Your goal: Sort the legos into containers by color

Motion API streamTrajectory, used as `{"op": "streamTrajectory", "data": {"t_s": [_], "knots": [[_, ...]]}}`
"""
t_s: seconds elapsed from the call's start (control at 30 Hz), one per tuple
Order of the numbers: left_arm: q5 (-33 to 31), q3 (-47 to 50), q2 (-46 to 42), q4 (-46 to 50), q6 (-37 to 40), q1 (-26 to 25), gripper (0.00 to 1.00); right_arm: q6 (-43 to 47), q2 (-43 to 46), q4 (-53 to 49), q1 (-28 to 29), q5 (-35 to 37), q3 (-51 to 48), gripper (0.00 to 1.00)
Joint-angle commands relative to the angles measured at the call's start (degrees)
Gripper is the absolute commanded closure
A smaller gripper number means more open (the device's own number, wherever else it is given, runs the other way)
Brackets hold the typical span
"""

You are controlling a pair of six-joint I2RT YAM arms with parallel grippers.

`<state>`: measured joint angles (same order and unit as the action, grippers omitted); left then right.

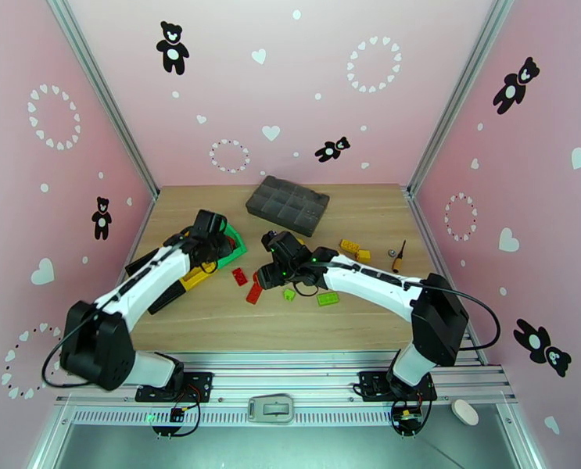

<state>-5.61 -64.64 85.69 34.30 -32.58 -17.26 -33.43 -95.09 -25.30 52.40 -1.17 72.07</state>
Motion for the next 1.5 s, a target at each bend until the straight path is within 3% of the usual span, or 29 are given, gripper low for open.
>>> {"op": "streamTrajectory", "data": {"t_s": [0.0,0.13,0.43,0.57,0.77,1.13,1.47], "knots": [[2.7,-3.7,4.1,-1.5,2.4,2.7,0.79,-0.7,2.1,-3.0,-1.0,3.2,0.1,0.36],[3.9,-6.5,9.1,-2.8,2.8,4.7,0.78,-0.7,6.0,-3.6,-2.5,4.3,-3.3,0.35],[5.1,-7.7,9.6,-4.2,2.4,4.9,0.34,-1.6,15.1,-6.6,-7.7,6.9,-13.3,0.3],[4.4,-6.2,6.8,-3.8,2.6,4.3,0.24,-2.5,18.7,-7.6,-10.6,7.5,-18.2,0.24],[1.1,-3.3,2.3,-2.5,2.7,-1.2,0.18,-4.5,20.2,-9.2,-12.9,9.9,-23.2,0.18],[-2.2,9.4,-5.6,-4.9,-4.2,-13.3,0.17,-8.0,20.2,-9.5,-13.0,10.5,-29.2,0.16],[-3.9,20.7,-14.4,-6.3,-9.6,-16.3,0.12,-7.1,14.0,-6.3,-13.0,7.2,-29.6,0.12]]}}
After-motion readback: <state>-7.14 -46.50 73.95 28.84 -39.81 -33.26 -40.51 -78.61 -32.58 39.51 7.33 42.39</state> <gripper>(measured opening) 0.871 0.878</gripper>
